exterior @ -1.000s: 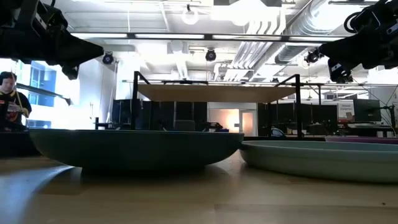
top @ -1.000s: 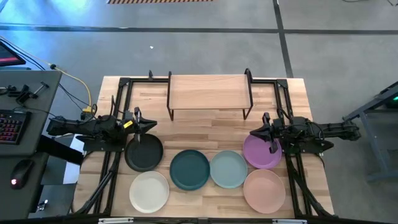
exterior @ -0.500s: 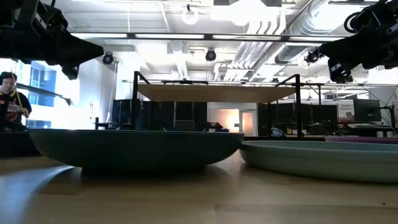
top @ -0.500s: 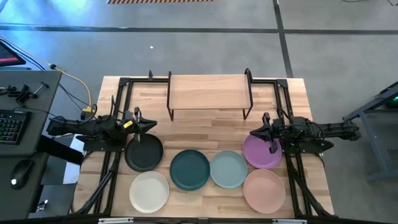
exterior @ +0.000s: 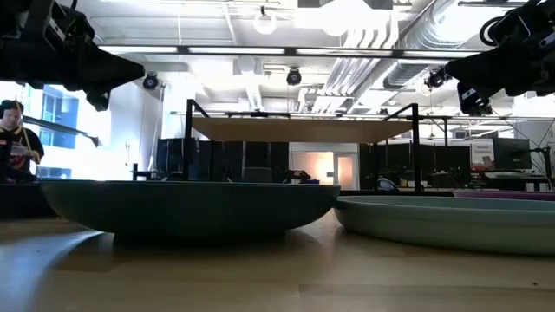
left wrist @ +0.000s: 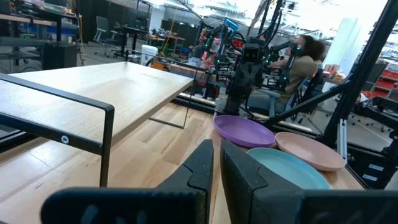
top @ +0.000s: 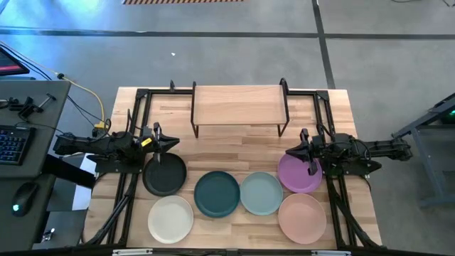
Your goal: Place and stack plates onto a shelf
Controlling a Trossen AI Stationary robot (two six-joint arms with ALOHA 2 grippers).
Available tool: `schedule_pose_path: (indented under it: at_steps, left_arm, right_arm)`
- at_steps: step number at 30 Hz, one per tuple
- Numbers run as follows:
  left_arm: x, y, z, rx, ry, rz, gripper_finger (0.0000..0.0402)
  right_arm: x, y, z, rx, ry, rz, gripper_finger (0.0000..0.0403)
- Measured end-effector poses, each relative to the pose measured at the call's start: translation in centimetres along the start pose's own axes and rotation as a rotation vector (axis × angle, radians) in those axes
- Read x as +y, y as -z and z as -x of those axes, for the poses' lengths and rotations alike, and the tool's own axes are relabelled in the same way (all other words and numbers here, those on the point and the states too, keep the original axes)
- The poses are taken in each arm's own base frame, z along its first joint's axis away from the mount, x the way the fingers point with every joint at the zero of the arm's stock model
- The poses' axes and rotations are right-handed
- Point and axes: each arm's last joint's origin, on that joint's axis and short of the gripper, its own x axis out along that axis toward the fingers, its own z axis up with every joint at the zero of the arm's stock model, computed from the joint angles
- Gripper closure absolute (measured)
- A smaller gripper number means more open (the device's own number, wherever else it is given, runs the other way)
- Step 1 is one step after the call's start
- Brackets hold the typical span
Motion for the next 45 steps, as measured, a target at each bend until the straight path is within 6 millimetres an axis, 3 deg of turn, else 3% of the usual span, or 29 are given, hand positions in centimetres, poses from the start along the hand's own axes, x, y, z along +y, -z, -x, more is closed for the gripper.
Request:
schedule_pose_path:
  at_steps: [37,40,45]
  left_arm:
    - [0.0,0.0,0.0,0.000,0.000,0.000,0.0381]
    - [0.0,0.0,0.0,0.000,0.000,0.000,0.0381]
    - [0.0,0.0,0.0,-0.001,0.000,0.000,0.0381]
  right_arm:
    - [0.0,0.0,0.0,-0.001,0.000,-0.002,0.0402]
    - [0.1,-0.8,0.0,-0.081,-0.013,-0.182,0.0402]
    - [-0.1,-3.8,0.8,-0.470,0.028,-0.649,0.0402]
